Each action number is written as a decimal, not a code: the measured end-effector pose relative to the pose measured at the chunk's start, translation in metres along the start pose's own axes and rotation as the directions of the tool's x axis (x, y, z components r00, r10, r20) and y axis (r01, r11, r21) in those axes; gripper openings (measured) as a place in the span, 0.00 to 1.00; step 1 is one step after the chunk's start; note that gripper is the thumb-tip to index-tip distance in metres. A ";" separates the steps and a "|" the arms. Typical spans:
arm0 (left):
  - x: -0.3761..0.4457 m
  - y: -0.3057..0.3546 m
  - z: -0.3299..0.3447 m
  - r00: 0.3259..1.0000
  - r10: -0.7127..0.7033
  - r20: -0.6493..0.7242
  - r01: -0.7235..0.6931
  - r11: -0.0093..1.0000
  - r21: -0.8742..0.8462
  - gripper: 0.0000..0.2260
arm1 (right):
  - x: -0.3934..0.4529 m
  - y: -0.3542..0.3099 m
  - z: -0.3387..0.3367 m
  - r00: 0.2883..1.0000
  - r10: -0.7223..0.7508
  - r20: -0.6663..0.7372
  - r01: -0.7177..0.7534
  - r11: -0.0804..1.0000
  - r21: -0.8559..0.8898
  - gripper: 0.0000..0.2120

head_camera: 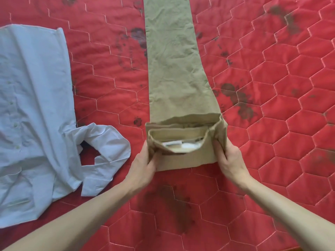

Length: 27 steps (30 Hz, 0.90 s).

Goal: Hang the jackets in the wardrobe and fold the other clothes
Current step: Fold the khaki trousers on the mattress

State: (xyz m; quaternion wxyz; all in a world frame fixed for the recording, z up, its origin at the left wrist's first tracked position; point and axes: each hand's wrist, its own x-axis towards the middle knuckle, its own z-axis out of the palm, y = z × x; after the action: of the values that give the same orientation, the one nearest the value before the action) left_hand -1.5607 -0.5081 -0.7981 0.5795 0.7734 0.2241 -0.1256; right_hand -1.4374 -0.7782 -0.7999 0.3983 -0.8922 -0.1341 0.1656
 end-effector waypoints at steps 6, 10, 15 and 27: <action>0.026 0.015 0.022 0.957 -0.067 -0.283 0.042 0.995 -0.095 0.08 | 0.037 0.003 0.025 0.981 0.099 -0.165 -0.119 0.986 -0.120 0.18; 0.046 0.009 0.025 0.921 -0.099 -0.377 0.082 0.995 -0.063 0.09 | 0.061 0.008 0.034 0.972 0.162 -0.173 -0.181 0.978 -0.105 0.12; 0.067 0.002 0.024 0.887 -0.103 -0.450 0.111 0.994 -0.008 0.15 | 0.072 0.008 0.041 0.929 0.268 -0.255 -0.303 0.947 -0.109 0.21; 0.073 0.019 0.039 0.857 0.516 -0.016 -0.278 0.486 0.828 0.24 | 0.069 -0.023 0.053 0.914 -0.337 -0.228 0.180 0.837 -0.517 0.23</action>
State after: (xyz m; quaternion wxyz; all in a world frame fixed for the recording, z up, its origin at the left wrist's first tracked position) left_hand -1.4849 -0.5345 -0.8267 0.1452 0.9885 0.0310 0.0294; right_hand -1.3986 -0.7024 -0.8293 0.1964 -0.9510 -0.2278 -0.0711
